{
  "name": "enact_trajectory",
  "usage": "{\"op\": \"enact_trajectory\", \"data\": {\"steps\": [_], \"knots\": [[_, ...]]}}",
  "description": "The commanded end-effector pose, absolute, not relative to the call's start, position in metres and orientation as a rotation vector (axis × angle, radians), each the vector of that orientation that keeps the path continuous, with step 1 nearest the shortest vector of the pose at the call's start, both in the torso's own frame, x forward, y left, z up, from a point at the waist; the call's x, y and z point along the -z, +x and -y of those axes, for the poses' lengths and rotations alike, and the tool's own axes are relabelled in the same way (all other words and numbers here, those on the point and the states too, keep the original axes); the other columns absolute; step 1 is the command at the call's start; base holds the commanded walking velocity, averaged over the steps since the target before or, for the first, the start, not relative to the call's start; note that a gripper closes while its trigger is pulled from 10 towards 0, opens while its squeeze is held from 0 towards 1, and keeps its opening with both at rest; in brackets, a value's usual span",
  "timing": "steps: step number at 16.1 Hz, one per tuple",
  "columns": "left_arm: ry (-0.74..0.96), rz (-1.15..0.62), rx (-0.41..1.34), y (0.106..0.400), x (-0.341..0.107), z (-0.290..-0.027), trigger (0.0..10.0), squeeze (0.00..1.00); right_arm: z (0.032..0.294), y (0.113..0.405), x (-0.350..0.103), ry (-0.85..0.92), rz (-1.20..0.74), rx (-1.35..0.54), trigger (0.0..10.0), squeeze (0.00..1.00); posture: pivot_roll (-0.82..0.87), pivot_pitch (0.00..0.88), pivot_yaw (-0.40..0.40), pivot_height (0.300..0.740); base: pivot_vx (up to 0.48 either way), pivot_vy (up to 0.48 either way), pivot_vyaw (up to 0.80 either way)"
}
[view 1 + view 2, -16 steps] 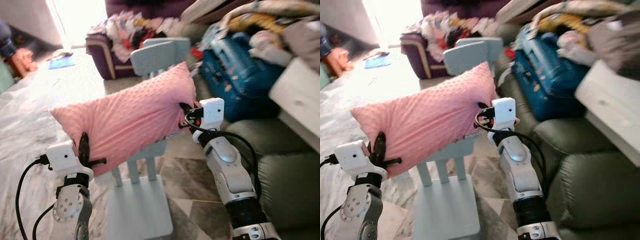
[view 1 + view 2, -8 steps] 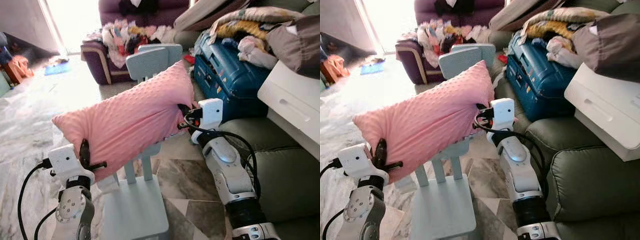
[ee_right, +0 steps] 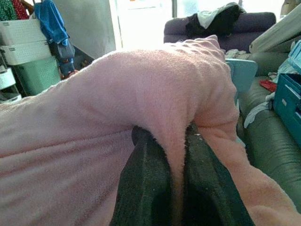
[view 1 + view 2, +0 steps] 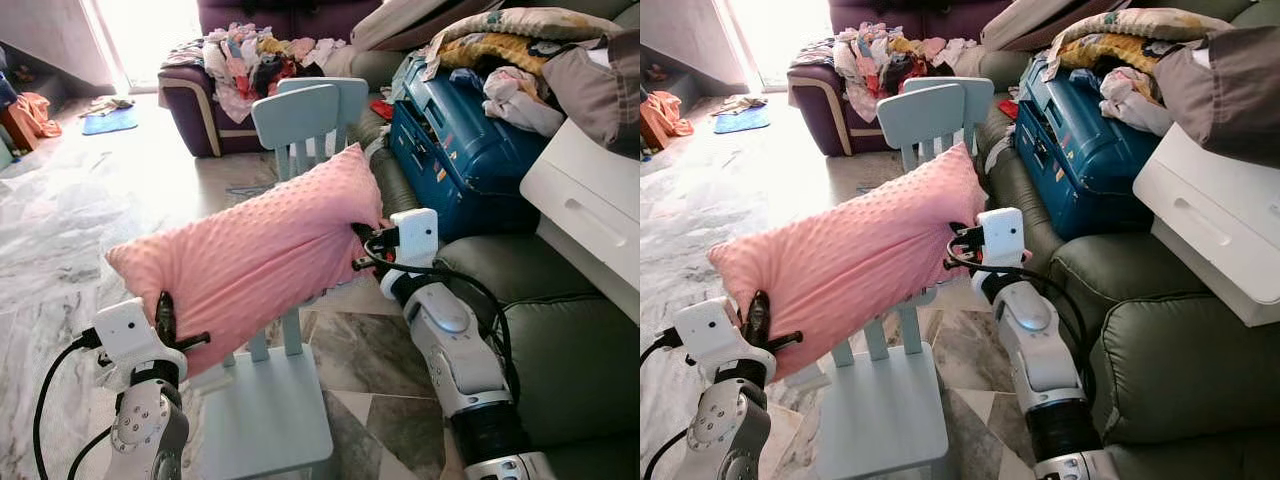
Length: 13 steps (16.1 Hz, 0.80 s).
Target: Move the pillow to the sofa
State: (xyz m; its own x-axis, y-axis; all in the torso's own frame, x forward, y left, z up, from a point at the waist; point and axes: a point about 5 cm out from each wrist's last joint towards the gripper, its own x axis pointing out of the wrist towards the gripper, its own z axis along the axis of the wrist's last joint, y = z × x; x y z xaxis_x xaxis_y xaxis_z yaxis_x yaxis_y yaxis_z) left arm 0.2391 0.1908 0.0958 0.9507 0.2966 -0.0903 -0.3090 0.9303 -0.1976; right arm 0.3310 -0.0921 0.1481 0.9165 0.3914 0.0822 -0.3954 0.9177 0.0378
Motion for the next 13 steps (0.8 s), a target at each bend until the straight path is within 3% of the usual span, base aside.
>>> {"op": "enact_trajectory", "data": {"steps": [1, 4, 13], "knots": [[-0.202, -0.048, -0.368, 0.2340, -0.0983, -0.2027, 10.0, 0.00, 0.0997, 0.3320, -0.1609, 0.059, 0.126, -0.372, 10.0, 0.00, -0.16, 0.052, 0.021, 0.740, 0.000, 0.000, 0.00], [-0.193, -0.056, -0.354, 0.2340, -0.0982, -0.2005, 10.0, 0.00, 0.0998, 0.3319, -0.1606, 0.063, 0.120, -0.371, 10.0, 0.00, -0.16, 0.054, 0.022, 0.740, -0.086, 0.000, 0.00], [-0.198, -0.075, -0.352, 0.2336, -0.0973, -0.1997, 10.0, 0.00, 0.1003, 0.3314, -0.1603, 0.070, 0.108, -0.370, 10.0, 0.00, -0.16, 0.063, 0.022, 0.740, -0.323, 0.000, 0.00]]}}
